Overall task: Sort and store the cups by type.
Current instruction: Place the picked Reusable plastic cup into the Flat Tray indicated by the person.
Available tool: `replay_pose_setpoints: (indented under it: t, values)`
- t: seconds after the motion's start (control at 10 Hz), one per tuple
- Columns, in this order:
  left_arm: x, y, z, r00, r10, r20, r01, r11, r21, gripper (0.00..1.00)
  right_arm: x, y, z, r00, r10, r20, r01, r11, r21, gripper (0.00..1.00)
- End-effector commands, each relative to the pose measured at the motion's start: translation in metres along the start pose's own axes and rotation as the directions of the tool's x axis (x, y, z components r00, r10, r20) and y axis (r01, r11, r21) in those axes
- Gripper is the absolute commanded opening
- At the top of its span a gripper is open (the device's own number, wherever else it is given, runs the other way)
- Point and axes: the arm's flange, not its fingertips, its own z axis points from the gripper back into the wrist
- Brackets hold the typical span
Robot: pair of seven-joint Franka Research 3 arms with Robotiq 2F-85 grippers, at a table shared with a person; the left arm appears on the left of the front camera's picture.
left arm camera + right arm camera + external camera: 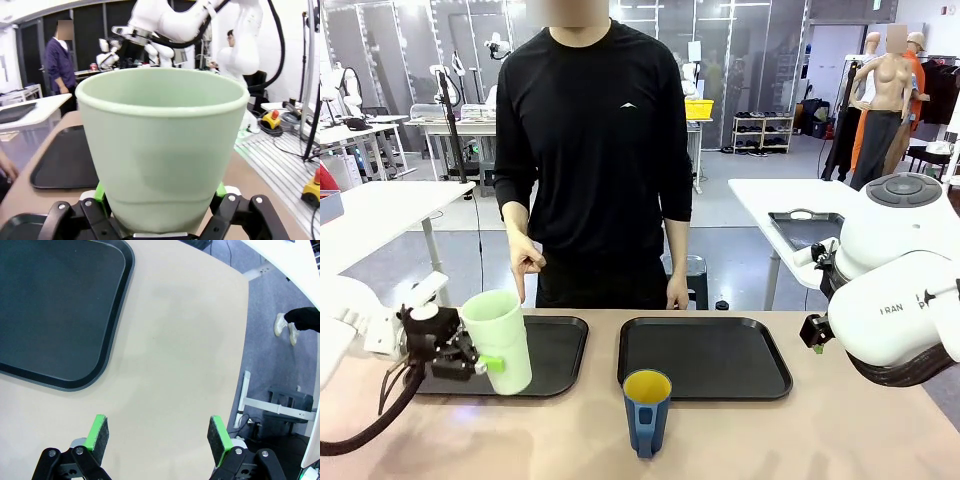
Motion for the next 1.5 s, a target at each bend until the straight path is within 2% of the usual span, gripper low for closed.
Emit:
replay_pose_setpoints:
  t: [0.0,0.2,0.4,0.5,0.8,0.9,1.0,1.3,1.4]
  values:
    - [0.0,0.038,0.018,0.998,-0.06,-0.012,0.061,0.997,0.047,0.85,-0.001,0.0,-0.001,1.0,0.003,-0.001,-0.003,1.0,0.0,1.0]
    - [0.001,0.082,0.046,0.997,-0.081,-0.009,0.081,0.99,0.112,0.85,-0.001,0.0,-0.001,1.0,0.003,-0.001,-0.003,1.0,0.0,1.0]
    - [-0.002,0.106,0.057,0.998,-0.054,0.041,0.048,0.99,0.131,0.85,-0.001,0.0,-0.001,1.0,0.003,-0.001,-0.003,1.0,0.0,1.0]
    - [-0.003,0.112,0.057,0.998,-0.055,0.027,0.051,0.989,0.142,0.85,-0.001,0.0,-0.001,1.0,0.003,-0.001,-0.003,1.0,0.0,1.0]
    - [-0.001,0.109,0.062,0.998,-0.055,0.028,0.05,0.986,0.157,0.85,-0.001,0.0,-0.001,1.0,0.003,-0.001,-0.003,1.0,0.0,1.0]
    - [0.001,0.1,0.064,0.999,-0.038,-0.001,0.038,0.985,0.17,0.85,-0.001,0.0,-0.001,1.0,0.003,-0.001,-0.003,1.0,0.0,1.0]
    - [-0.008,0.11,0.061,0.998,-0.065,-0.001,0.065,0.988,0.138,0.85,-0.001,0.0,-0.001,1.0,0.003,-0.001,-0.003,1.0,0.0,1.0]
    - [-0.009,0.108,0.063,0.998,-0.059,-0.003,0.058,0.988,0.143,0.85,-0.001,0.0,-0.001,1.0,0.003,-0.001,-0.003,1.0,0.0,1.0]
    - [-0.022,0.113,0.065,0.999,-0.052,-0.008,0.053,0.991,0.126,0.85,-0.001,0.0,-0.001,1.0,0.003,-0.001,-0.003,1.0,0.0,1.0]
